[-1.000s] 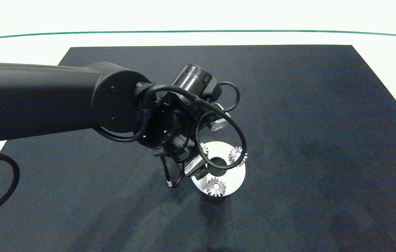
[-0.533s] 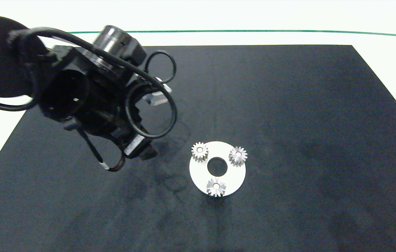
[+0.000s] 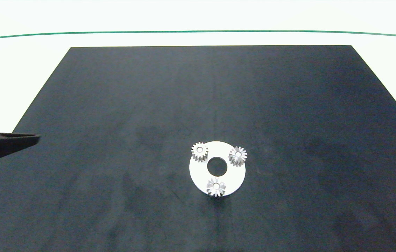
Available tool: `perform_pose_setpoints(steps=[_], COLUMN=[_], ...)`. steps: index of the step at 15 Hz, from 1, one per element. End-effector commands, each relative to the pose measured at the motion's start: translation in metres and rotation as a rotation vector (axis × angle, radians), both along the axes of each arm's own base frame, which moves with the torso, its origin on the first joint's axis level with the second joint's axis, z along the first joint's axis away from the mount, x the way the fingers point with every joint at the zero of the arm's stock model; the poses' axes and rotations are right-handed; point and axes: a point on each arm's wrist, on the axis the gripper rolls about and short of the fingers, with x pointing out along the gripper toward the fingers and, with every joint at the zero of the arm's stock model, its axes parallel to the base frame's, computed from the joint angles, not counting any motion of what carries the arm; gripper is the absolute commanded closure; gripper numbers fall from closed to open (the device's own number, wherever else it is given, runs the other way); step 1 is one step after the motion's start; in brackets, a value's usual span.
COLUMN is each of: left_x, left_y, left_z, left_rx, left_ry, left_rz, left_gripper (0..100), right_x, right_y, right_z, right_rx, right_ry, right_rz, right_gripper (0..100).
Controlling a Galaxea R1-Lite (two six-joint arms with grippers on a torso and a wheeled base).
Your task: Install three planetary gears onto the carrier pins
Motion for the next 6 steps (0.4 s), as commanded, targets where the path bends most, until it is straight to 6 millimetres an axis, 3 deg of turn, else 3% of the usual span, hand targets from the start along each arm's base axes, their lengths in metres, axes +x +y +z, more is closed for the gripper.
perform_pose_setpoints(steps=[1, 6], left_x=[-0.132, -0.167], left_y=[0.044, 0.045], left_z=[-0.057, -0.135], left_rx=[-0.121, -0.147], left_ry=[-0.259, -0.398], left_rz=[0.158, 0.231], left_gripper=[0, 0], right_x=[-0.027, -0.108], right_y=[-0.015, -0.027], right_z=[-0.005, -0.048], right_rx=[0.016, 0.031], right_ry=[-0.038, -0.101], right_rz=[-0.138, -0.314], right_gripper=[0, 0])
